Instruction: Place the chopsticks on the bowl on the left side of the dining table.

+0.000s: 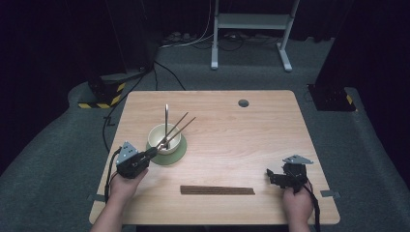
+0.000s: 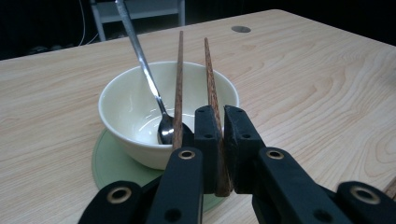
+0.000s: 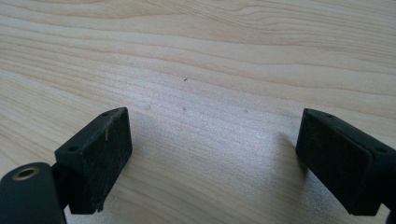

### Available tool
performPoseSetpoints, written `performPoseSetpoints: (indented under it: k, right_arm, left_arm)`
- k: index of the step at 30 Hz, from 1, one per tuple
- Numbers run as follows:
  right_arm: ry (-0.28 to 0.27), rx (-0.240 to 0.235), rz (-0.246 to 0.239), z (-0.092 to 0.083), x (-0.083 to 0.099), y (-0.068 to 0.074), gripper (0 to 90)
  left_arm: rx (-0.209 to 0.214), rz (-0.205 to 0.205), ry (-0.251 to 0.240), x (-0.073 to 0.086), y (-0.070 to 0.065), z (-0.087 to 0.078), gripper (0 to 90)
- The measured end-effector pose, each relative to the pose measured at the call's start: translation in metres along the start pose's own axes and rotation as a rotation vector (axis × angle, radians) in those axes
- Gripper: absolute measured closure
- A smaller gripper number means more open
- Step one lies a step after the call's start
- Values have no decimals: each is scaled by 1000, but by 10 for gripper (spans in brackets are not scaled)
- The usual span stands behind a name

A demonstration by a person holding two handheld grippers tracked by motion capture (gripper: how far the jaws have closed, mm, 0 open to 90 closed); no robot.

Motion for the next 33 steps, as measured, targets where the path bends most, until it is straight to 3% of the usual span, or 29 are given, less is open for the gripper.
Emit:
performPoseSetpoints:
  k: [13,22,33]
  right_arm:
    - [0,0,0,0,0,0,106]
    - [0,-1,0,0,0,0,107]
    - [0,-2,0,0,0,0,107]
  left_arm:
    - [-30,14,25,4,13,0,840]
    - [-33,13,39,8,10,5,839]
    - [-60,52,53,10,3,8,837]
Point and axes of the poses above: each handheld gripper's, and its own axes: z roughly forward along the jaws, x roughly out of its underside, y roughly to its left, the point moved 9 cm from there along z, roughly forward along the jaws, and after that the axes turned 12 degrees about -x, right-handed, at the moved point
